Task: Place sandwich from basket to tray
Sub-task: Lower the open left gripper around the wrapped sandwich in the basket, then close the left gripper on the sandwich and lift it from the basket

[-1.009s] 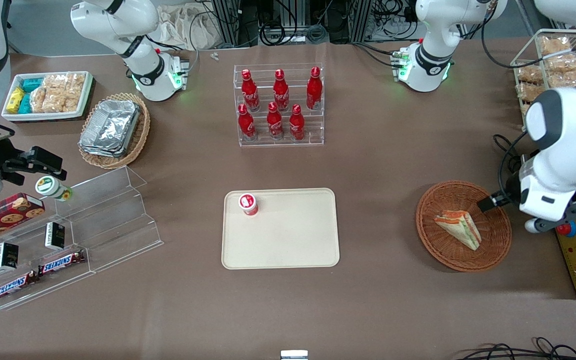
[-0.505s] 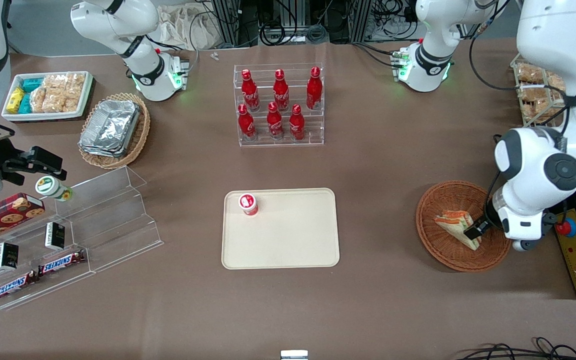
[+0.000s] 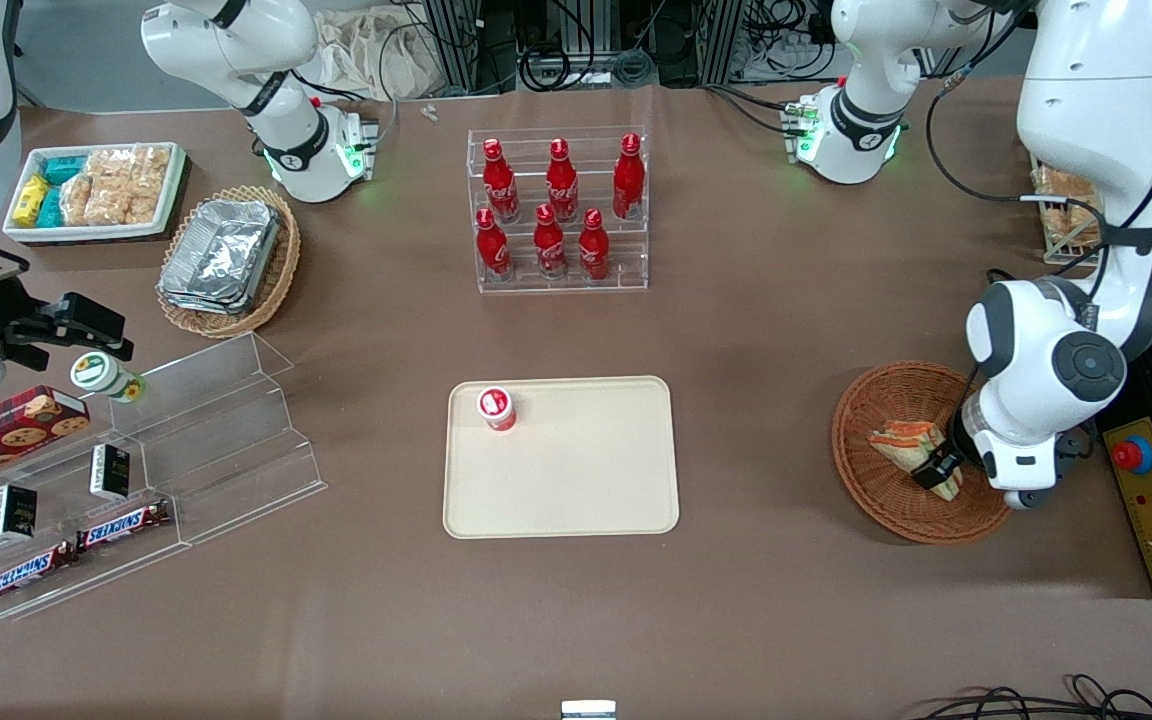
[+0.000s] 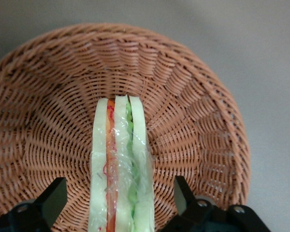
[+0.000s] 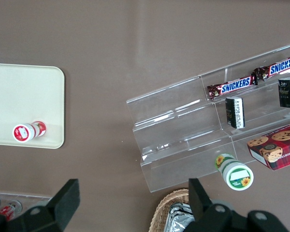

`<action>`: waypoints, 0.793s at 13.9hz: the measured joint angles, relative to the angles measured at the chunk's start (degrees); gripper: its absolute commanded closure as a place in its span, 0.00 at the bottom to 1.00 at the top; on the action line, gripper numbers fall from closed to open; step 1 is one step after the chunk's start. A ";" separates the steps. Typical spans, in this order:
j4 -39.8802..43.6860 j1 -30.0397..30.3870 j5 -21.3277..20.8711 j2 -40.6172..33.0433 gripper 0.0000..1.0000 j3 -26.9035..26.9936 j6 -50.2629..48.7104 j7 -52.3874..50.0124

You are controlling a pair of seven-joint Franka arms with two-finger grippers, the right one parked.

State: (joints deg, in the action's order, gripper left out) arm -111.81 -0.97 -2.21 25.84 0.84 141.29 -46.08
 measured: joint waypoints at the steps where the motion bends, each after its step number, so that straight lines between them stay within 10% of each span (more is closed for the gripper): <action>1: -0.56 0.00 0.00 0.20 0.34 0.00 0.63 0.00; 5: -0.85 -0.02 0.00 0.14 1.00 -0.01 0.81 0.00; 11: 2.61 -0.21 -0.03 -7.88 1.00 -0.50 -14.34 -0.70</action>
State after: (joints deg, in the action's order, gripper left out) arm -109.20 -1.18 -2.24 17.96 0.34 126.95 -46.79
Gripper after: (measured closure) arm 0.722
